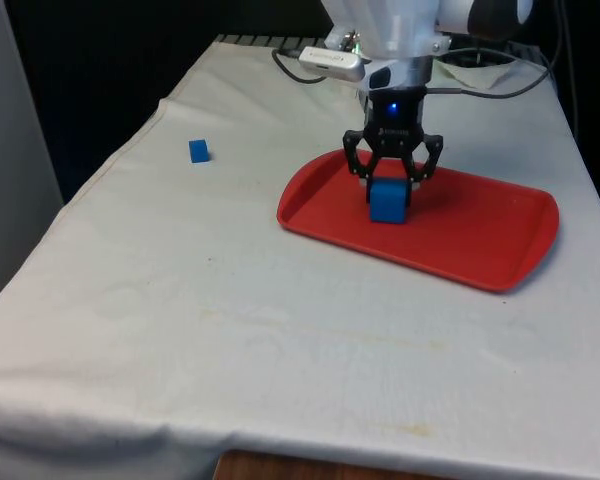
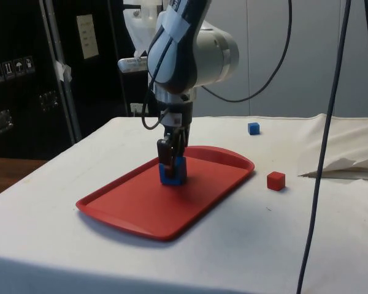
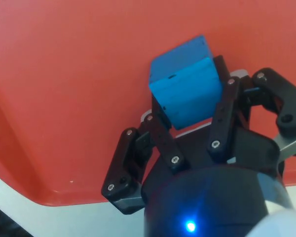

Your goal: Pick up the largest block and place it onto the tray.

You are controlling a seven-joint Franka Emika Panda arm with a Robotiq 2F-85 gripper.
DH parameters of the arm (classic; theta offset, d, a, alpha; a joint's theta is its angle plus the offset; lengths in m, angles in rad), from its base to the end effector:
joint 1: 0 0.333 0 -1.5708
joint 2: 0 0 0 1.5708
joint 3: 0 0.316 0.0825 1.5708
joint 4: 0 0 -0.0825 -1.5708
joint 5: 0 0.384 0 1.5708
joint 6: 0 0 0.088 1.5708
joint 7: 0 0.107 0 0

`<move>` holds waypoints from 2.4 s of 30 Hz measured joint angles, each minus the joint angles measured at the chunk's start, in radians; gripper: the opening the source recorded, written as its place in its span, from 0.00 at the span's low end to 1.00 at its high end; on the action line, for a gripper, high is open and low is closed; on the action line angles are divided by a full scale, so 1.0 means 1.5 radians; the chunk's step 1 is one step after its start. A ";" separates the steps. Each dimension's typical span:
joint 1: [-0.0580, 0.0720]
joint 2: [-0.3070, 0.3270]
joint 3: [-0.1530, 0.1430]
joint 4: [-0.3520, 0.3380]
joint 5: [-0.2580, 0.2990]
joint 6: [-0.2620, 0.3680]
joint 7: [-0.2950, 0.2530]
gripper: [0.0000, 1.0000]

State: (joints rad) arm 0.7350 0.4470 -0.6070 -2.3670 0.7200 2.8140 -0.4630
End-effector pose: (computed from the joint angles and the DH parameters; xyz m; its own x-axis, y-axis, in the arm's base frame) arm 0.5069 0.0174 0.1830 0.9886 -0.0197 0.1490 -0.0205 -0.9998 0.0037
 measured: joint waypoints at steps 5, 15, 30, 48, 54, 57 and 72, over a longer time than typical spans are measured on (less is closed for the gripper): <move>-0.003 0.000 0.004 0.001 0.000 0.000 0.000 0.01; -0.009 0.000 0.008 0.001 -0.001 0.000 -0.001 0.81; -0.011 -0.006 0.010 0.005 -0.002 0.000 -0.001 1.00; -0.021 -0.087 0.007 -0.003 -0.033 -0.013 0.002 1.00; -0.024 -0.105 0.007 -0.003 -0.043 -0.017 0.003 1.00; -0.025 -0.117 0.007 -0.001 -0.061 -0.019 0.014 1.00; -0.033 -0.131 0.007 0.032 -0.169 -0.055 0.089 1.00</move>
State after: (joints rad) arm 0.6860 0.2510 -0.5970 -2.3190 0.4660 2.7320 -0.3290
